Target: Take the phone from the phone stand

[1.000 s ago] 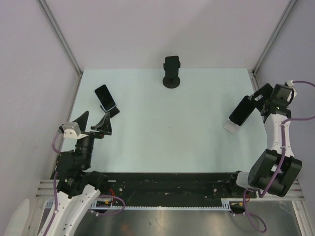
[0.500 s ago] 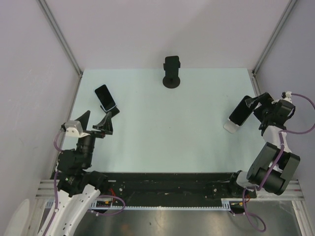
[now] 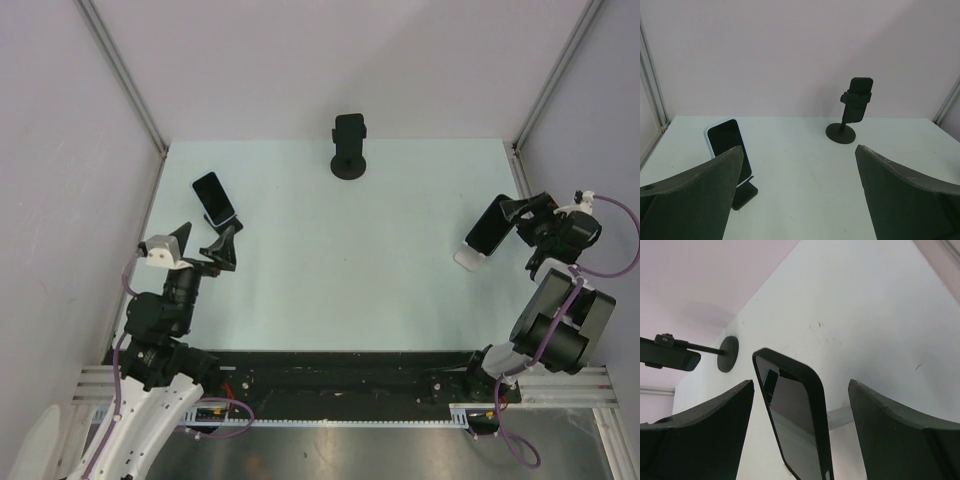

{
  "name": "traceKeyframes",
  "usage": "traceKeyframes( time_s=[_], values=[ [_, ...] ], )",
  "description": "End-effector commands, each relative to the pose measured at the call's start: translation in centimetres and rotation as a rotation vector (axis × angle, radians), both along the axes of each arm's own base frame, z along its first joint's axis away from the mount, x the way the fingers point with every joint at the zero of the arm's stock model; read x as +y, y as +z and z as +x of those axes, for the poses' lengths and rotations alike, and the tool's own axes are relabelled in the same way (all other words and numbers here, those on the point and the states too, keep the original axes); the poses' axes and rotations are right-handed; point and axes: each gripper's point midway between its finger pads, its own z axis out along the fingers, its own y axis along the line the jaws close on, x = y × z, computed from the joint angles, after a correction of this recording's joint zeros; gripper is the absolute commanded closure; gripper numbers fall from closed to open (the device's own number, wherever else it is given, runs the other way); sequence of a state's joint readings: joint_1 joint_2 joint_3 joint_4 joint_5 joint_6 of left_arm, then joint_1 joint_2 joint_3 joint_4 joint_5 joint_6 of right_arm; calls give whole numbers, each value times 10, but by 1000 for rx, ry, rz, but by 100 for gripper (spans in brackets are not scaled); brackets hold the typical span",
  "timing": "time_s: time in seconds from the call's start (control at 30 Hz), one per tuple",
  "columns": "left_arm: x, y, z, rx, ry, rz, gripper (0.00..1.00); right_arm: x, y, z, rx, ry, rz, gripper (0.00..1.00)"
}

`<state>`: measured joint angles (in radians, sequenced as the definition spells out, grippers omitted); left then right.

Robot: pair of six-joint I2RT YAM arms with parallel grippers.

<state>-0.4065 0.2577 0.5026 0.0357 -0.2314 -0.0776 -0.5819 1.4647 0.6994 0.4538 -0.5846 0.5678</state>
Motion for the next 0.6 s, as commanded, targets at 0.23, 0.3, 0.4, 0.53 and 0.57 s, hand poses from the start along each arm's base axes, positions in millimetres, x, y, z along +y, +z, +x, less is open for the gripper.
traceKeyframes(
  time_s=[0.23,0.3,0.4,0.53,0.57],
  values=[
    [-16,-10,7,19,-61,75,0,-4,22,14,-171,71,3,27],
    [-16,-11,8,22,-64,82,0,-4,24,15,-178,76,7,28],
    [-18,-12,8,24,-72,85,0,-2,25,16,-193,87,7,31],
    [-19,-12,9,25,-77,90,0,-1,27,17,-208,102,6,36],
    [-19,-13,9,26,-75,92,0,0,27,17,-212,110,5,37]
  ],
)
